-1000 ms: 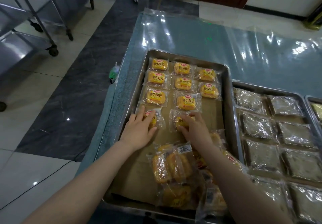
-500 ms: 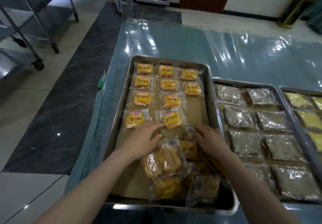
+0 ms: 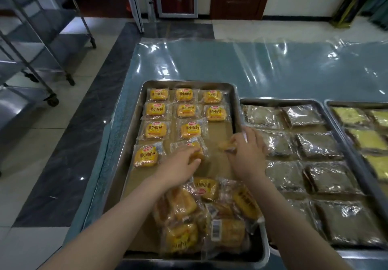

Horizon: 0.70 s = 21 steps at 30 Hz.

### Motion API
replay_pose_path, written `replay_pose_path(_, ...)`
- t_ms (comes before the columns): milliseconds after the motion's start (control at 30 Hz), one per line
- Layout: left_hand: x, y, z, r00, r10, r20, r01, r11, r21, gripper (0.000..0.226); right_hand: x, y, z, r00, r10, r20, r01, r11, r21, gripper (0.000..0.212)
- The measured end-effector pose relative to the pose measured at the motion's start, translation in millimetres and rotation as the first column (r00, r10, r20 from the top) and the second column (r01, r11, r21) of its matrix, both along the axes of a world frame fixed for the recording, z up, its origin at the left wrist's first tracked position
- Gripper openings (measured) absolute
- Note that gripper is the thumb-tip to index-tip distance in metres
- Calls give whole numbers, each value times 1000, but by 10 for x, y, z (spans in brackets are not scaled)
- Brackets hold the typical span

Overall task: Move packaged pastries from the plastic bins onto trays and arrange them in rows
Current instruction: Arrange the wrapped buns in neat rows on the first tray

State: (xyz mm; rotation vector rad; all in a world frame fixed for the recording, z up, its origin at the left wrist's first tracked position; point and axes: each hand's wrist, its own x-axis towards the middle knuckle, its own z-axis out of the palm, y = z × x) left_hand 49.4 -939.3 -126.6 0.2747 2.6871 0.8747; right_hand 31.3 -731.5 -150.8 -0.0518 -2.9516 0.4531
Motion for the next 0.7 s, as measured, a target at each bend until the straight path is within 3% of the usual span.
replay_pose_path(133,-46,127,-129,1000,-16,6,17,993,-115,55,43,140,-112,955,211,207,-210,977,-29,29)
replay_pose_path(433,-236,260,-363,993,76,89,-54,974,-222,73,-69,263,-263,966,245,88,-246,969,9,44)
replay_pose_path(600,-326,132,-520,963,62,263,32,941,-338,79,-194,240,-357,936,305,176,-325,941,94,44)
replay_pose_path(700,-284,77,-598,966,33,256,65,928,-366,85,-246,164,-384,943,280,180,-311,933,182,64)
